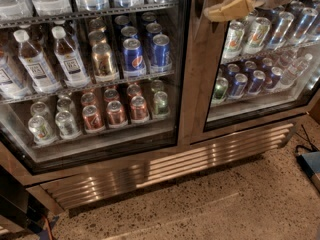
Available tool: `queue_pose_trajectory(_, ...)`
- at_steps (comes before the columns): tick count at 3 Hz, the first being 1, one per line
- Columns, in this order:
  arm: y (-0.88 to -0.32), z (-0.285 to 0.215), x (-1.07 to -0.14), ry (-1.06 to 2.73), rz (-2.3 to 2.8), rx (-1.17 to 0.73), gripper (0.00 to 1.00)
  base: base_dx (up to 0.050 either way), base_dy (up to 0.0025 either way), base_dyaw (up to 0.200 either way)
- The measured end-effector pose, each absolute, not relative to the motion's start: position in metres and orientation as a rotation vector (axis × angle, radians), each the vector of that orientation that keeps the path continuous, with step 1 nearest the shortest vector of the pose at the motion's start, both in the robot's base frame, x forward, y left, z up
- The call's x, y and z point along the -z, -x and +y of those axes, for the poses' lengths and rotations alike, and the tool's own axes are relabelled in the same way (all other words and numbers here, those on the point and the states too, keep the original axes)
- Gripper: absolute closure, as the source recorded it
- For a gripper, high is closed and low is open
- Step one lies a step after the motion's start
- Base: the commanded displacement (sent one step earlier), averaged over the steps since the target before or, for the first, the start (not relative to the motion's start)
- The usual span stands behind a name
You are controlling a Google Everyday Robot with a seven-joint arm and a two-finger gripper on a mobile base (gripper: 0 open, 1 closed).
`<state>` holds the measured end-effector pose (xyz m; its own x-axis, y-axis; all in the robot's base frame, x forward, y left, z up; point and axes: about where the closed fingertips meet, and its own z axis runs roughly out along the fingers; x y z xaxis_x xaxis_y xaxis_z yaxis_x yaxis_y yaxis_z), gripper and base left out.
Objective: Open left fridge door
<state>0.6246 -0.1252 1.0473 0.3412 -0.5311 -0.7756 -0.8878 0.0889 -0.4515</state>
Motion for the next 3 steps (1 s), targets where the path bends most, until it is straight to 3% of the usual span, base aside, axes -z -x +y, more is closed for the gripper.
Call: queue_pose_trajectory(3,-0.607,-0.135,-1.056,1.583,1.288,-0.347,1.0,0.0,0.0,0.0)
